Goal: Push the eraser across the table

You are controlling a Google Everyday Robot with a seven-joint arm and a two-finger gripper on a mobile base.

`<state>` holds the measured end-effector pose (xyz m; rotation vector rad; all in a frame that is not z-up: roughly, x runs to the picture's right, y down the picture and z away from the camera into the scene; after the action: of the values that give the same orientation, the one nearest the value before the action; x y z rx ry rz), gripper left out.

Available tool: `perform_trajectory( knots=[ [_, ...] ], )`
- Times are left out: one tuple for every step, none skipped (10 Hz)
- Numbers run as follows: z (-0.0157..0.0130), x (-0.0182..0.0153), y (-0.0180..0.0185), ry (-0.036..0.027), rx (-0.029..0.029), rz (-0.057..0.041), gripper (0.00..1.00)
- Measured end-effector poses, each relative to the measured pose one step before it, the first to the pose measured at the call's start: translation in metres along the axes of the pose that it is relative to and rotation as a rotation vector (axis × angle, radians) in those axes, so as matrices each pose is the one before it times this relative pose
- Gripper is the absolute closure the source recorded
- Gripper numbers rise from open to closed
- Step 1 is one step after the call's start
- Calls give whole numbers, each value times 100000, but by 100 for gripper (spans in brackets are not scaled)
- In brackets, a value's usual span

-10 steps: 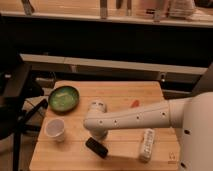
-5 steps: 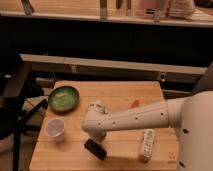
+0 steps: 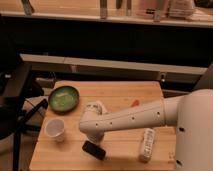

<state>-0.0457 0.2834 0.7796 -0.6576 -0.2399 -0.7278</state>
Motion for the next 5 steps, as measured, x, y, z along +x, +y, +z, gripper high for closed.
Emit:
perform_trajectory(
  knots=[
    [23, -564, -109, -150, 44, -1535, 100],
    [21, -378, -83, -208, -7, -846, 100],
    [28, -131, -76, 29, 78, -419, 100],
    [27, -187, -46, 10, -13, -606, 100],
    [46, -75, 41, 90, -33, -389, 100]
  ],
)
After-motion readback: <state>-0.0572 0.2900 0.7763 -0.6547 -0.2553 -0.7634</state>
